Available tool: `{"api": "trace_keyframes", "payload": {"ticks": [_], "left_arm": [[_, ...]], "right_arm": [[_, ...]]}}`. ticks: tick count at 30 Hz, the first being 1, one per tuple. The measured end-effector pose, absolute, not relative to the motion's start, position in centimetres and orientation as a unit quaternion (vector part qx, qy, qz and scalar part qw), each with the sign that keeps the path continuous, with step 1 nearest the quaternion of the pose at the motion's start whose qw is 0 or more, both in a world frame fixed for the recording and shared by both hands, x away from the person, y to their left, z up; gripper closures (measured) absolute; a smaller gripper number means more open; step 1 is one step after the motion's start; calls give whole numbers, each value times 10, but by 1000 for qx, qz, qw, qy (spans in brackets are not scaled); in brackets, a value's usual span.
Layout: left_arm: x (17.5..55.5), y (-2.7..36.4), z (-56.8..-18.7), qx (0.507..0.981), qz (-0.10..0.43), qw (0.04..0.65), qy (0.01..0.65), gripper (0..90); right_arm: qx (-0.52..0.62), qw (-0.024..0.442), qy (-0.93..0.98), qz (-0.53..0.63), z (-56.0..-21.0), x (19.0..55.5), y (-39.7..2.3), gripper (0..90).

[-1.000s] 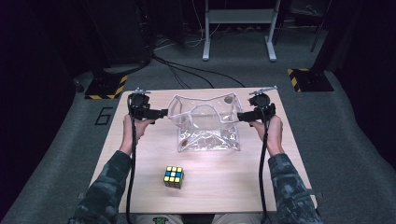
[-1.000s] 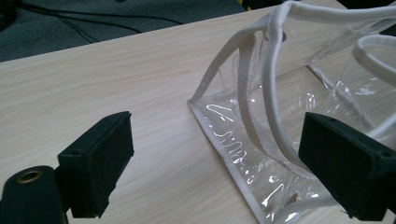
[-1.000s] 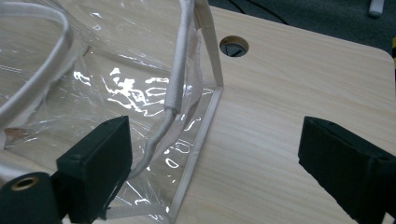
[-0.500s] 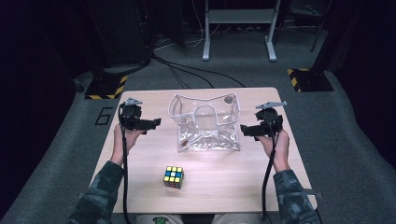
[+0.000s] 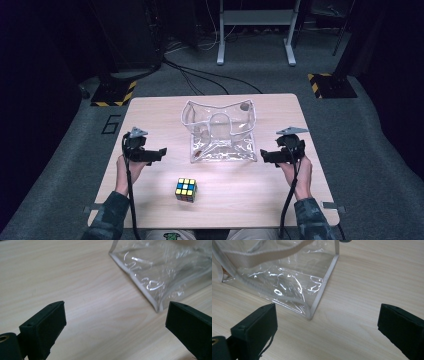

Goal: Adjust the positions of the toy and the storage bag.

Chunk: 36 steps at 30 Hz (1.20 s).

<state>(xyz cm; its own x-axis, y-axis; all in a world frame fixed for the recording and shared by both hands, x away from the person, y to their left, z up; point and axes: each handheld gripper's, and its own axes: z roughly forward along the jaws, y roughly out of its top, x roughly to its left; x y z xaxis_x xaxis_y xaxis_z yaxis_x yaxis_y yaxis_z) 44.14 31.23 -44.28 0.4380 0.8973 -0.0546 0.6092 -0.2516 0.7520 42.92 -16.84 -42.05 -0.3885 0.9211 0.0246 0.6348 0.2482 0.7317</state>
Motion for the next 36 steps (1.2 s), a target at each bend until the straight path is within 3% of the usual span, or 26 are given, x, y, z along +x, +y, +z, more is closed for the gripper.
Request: {"api": "trace_keyframes", "payload": {"ticks": [8, 15, 19, 21, 36], "left_arm": [[421, 322, -482, 768, 176, 352, 505, 28], [394, 318, -513, 771, 201, 340, 500, 30], [392, 318, -524, 773, 201, 334, 501, 32], [391, 317, -528, 773, 200, 330, 503, 30], [392, 315, -530, 769, 217, 323, 507, 33]], "right_arm": [[526, 200, 759, 329, -463, 411, -175, 26], [540, 181, 756, 322, -505, 395, -181, 26], [544, 193, 754, 314, -523, 390, -184, 25], [542, 214, 750, 314, -526, 386, -186, 33], [530, 243, 749, 315, -529, 381, -181, 26]]}}
